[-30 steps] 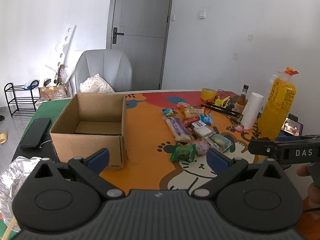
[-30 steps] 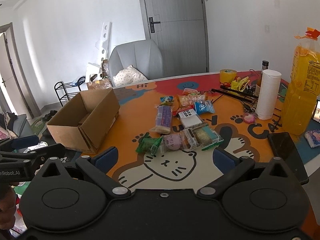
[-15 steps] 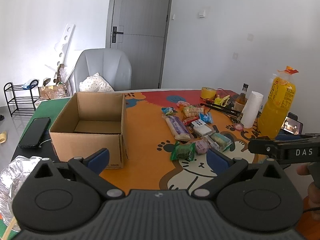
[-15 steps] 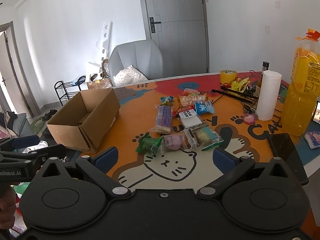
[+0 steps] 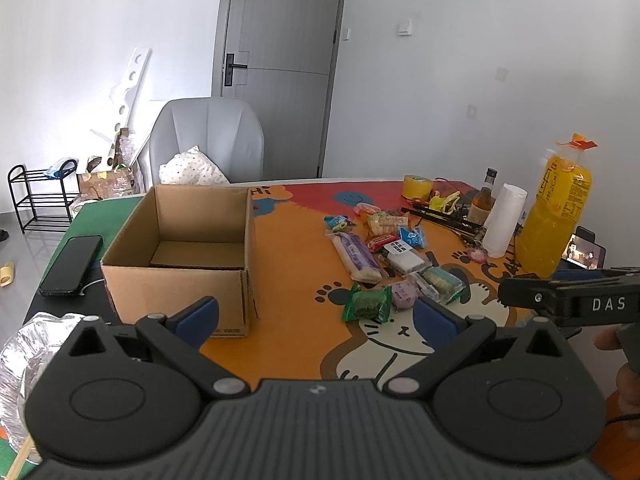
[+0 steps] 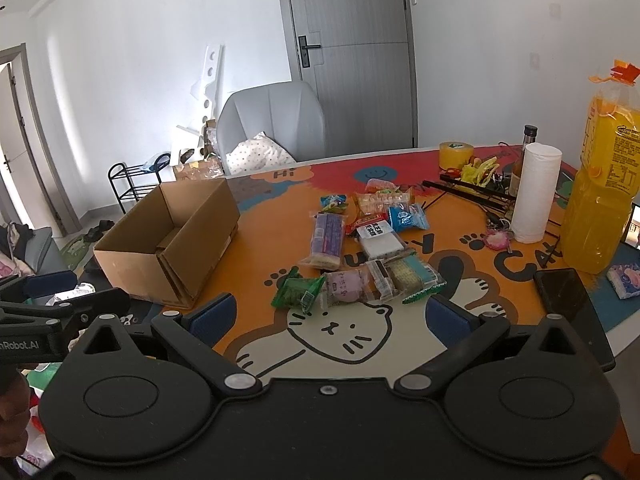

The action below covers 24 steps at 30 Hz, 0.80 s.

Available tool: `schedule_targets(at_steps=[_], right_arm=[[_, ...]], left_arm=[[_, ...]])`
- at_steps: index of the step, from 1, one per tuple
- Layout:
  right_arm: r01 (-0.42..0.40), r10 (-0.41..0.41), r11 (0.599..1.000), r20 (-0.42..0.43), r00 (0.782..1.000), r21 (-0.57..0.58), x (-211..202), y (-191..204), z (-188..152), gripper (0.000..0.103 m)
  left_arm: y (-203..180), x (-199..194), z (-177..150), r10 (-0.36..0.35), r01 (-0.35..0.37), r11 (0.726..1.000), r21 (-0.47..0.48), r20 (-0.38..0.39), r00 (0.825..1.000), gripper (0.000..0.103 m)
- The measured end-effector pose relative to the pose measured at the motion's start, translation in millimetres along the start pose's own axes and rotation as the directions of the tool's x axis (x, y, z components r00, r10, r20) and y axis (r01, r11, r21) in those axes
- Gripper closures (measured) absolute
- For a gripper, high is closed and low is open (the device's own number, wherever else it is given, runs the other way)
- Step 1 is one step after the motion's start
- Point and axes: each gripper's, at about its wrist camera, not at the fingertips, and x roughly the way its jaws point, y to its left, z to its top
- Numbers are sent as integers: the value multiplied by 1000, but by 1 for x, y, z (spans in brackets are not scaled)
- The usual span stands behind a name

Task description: Organize snacks

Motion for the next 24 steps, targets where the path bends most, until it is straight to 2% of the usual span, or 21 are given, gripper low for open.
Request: schedule_targets(at_steps=[16, 24], right_arm=[[-23, 23, 1000, -11, 1000, 1, 10, -2, 2, 0], [-46, 48, 998, -40, 998, 40, 35, -17, 3, 0]], left_arm=[[0, 6, 3, 10, -10, 1000, -11, 5, 1000, 0], [-3, 34, 6, -13, 13, 1000, -12, -13, 1000, 1]])
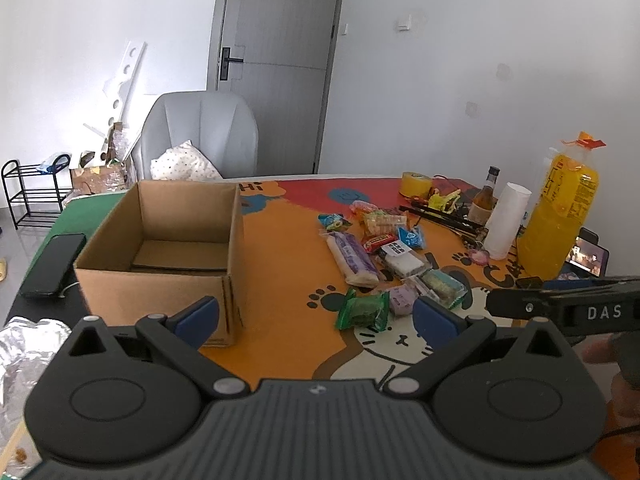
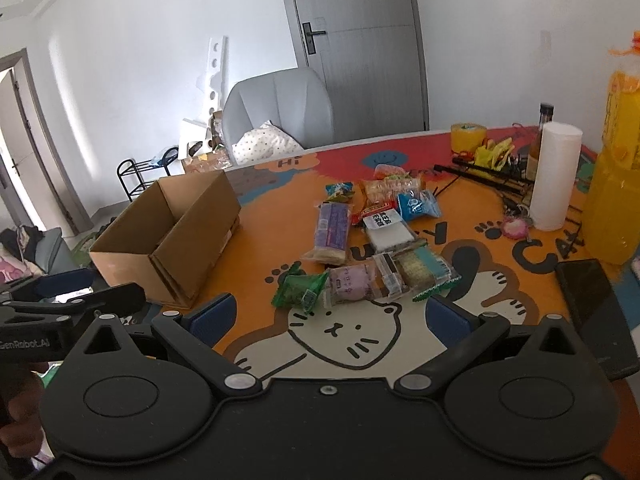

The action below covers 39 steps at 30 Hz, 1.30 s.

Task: Organize snacks
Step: 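Grasp the green wrapper with the left gripper while the right gripper grasps the teal-label cracker pack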

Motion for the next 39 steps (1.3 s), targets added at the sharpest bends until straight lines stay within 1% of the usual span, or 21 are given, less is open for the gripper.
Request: schedule_targets(at_steps=[3, 5, 10, 16, 18, 20, 22, 26, 29, 34, 39], right_arm=[[16, -16, 1000, 4, 1000, 18, 10, -9, 3, 0], [5, -5, 999, 2, 1000, 33, 17, -17, 5, 0], [18, -18, 999, 3, 1000, 45, 28, -28, 6, 1], [20, -18, 997, -30, 999, 76, 44, -42, 5, 14], [22, -18, 996, -43, 999, 82, 50, -46, 4, 19], [28, -23, 996, -53, 998, 88, 56, -50, 3, 20], [35, -29, 995, -59, 998, 94, 62, -55, 3, 21], [44, -36, 993, -79, 996, 109, 74, -66, 3, 28], [52, -41, 991, -94, 995, 122, 85, -74, 4, 30], [75, -61, 990, -111, 992, 119, 102, -84, 6, 30], [90, -74, 989, -129, 989, 119, 117, -91, 8, 30]], left_arm=[[3, 15, 2, -14, 13, 1000, -27, -21, 1000, 1], [4, 26, 4, -23, 22, 999, -38, -41, 999, 1], [-2, 46, 10, -37, 36, 999, -26, -56, 998, 1], [-9, 71, 10, -70, 68, 997, -30, -77, 995, 3], [-10, 79, 10, -75, 73, 997, -31, -88, 993, 7], [-11, 90, 10, -79, 75, 996, -40, -108, 991, 9], [-13, 100, 10, -88, 83, 996, -43, -129, 988, 12], [-19, 120, 9, -105, 100, 994, -35, -166, 981, 15], [-22, 137, 8, -111, 106, 994, -37, -201, 973, 18], [-25, 162, 4, -111, 104, 994, -42, -252, 961, 21], [-26, 183, 1, -107, 98, 994, -44, -301, 948, 28]])
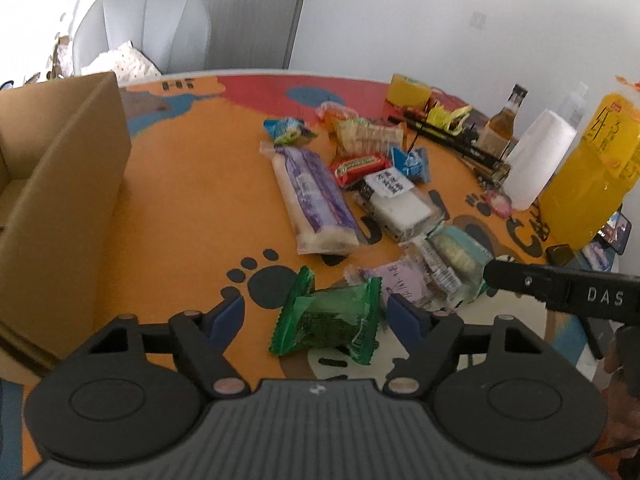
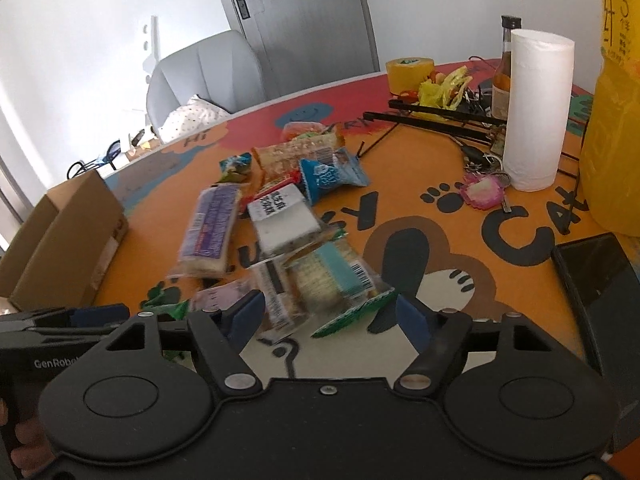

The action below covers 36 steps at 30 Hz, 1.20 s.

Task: Organize snacks
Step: 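Grasp the green wrapper with the left gripper while the right gripper grasps the teal-label cracker pack, then carry both snacks to the cardboard box and open both grippers inside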

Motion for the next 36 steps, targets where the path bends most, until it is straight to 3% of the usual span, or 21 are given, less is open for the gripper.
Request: schedule_targets(at_steps=[7, 12, 23, 30, 32, 33, 36], right_arm=[[20, -20, 1000, -12, 1000, -17, 19, -3, 4, 30], [27, -28, 999, -20, 999, -40, 32, -1, 5, 30], [49, -51, 990, -14, 999, -135, 46, 8, 3, 28], [75, -73, 980, 17, 997, -187, 40, 6, -5, 46], [65, -64, 981, 15, 998, -182, 37, 6, -5, 48], [55, -53, 984, 13, 998, -171, 36, 5, -5, 48], [47, -44, 987, 20, 999, -154, 33, 4, -5, 50]], left_arm=[[2, 15, 2, 7, -7, 1000, 5, -39, 999, 35], [2, 14, 3, 21, -20, 999, 32, -49, 999, 50], [3, 9, 1, 17, -16, 1000, 17, -76, 997, 43], [-2, 11, 0, 43, -41, 999, 31, -64, 997, 42], [-3, 11, 0, 60, -58, 997, 43, -65, 996, 48], [-3, 10, 0, 58, -56, 998, 41, -64, 996, 57], [0, 9, 2, 40, -39, 999, 20, -67, 997, 63]])
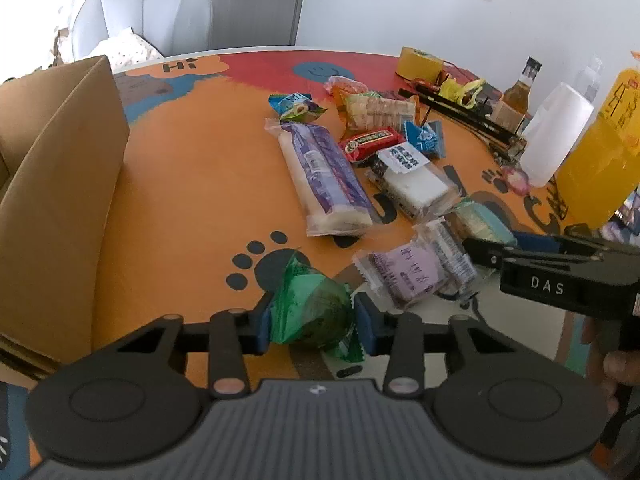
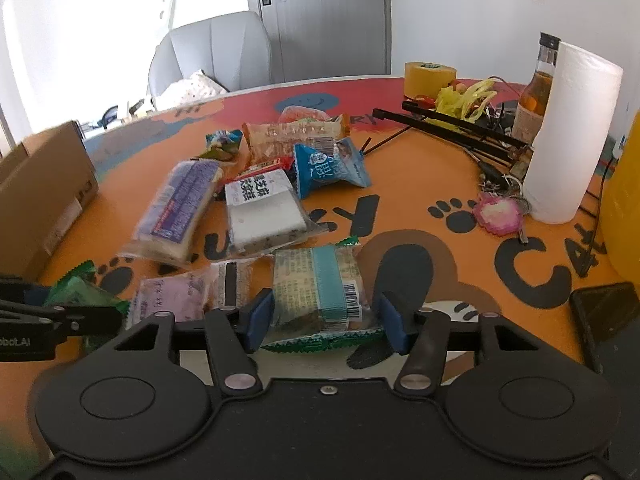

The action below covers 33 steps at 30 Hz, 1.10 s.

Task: Organize snacks
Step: 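Carry both snacks to the cardboard box and open both grippers inside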

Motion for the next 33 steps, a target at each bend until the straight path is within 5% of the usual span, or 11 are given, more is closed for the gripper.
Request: schedule_targets(at_steps=[16, 33], right_arm=[[-41, 39, 999, 99, 994, 20, -27, 5, 13, 57], [-172, 184, 982, 182, 966, -81, -37, 67, 51, 57]], left_arm=[[3, -33, 16, -10, 9, 1000, 7, 115, 993, 68], [40, -86, 40, 90, -86, 996, -29, 237, 967, 68]])
